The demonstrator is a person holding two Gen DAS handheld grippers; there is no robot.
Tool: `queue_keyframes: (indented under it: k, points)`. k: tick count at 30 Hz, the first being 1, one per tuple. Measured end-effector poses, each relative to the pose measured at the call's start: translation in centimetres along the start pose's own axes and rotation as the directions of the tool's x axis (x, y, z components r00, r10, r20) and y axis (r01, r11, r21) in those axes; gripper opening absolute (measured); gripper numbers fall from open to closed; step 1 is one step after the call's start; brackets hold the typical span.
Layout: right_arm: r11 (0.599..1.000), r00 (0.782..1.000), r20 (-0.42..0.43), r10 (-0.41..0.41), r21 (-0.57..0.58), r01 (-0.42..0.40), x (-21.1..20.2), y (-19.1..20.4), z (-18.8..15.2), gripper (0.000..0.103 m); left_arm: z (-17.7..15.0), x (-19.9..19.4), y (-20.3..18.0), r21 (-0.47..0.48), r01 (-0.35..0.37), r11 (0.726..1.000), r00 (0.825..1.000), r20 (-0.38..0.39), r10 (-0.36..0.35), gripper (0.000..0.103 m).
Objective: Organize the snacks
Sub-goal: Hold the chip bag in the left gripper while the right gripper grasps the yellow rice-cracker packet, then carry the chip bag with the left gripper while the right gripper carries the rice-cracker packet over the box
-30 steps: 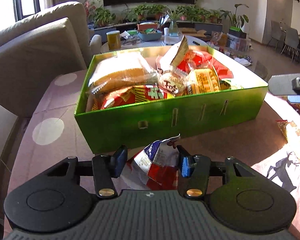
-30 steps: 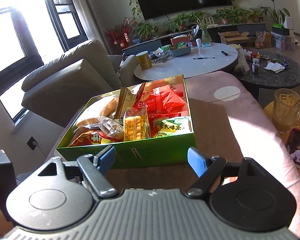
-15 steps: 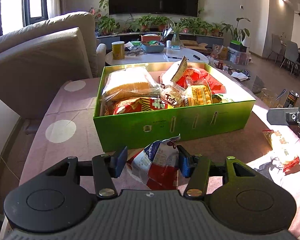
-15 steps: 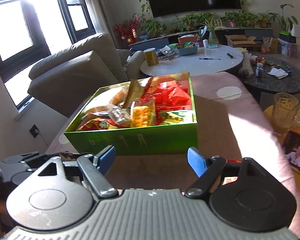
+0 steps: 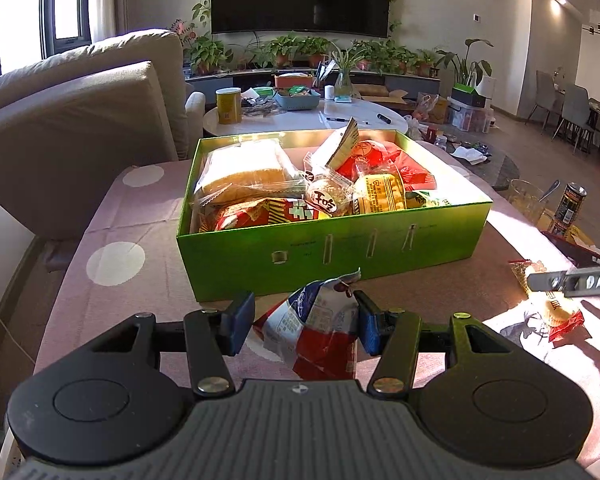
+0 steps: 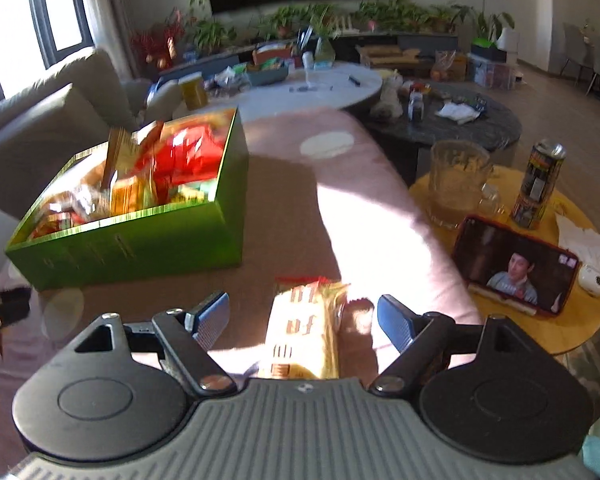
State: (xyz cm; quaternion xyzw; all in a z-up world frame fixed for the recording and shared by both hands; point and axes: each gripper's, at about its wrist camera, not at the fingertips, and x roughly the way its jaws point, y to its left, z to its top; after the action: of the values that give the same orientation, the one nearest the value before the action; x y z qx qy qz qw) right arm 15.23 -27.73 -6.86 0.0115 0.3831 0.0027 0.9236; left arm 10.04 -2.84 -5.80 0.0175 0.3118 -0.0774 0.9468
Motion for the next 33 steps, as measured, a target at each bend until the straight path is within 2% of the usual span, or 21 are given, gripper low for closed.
queue_keyframes:
  k: [4, 7, 11, 15, 33]
  points:
    - [0.999, 0.999, -0.047, 0.014, -0.032, -0.015, 0.9, 1.1, -1.0, 0.079, 0.0, 0.0, 0.0, -0.001, -0.001, 1.000, 1.000, 0.000, 0.001, 0.050]
    - [0.995, 0.996, -0.047, 0.077, -0.066, -0.080, 0.7, 2.0, -1.5, 0.079, -0.1, 0.0, 0.1, -0.006, -0.003, 1.000, 1.000, 0.001, 0.003, 0.050]
    - [0.979, 0.981, -0.064, 0.186, -0.079, -0.191, 0.0, 3.1, -1.4, 0.079, -0.1, -0.3, 0.1, -0.009, -0.005, 1.000, 1.000, 0.005, 0.005, 0.050]
    - [0.965, 0.971, -0.056, 0.234, -0.109, -0.239, -1.0, 4.2, -1.6, 0.079, -0.1, -0.5, 0.2, -0.012, -0.003, 1.000, 1.000, 0.011, 0.003, 0.050]
    - [0.942, 0.943, 0.083, 0.322, -0.126, -0.310, -4.3, 6.2, 1.3, 0.079, 1.7, -1.5, -1.1, 0.013, 0.029, 0.999, 0.997, 0.070, -0.030, 0.050]
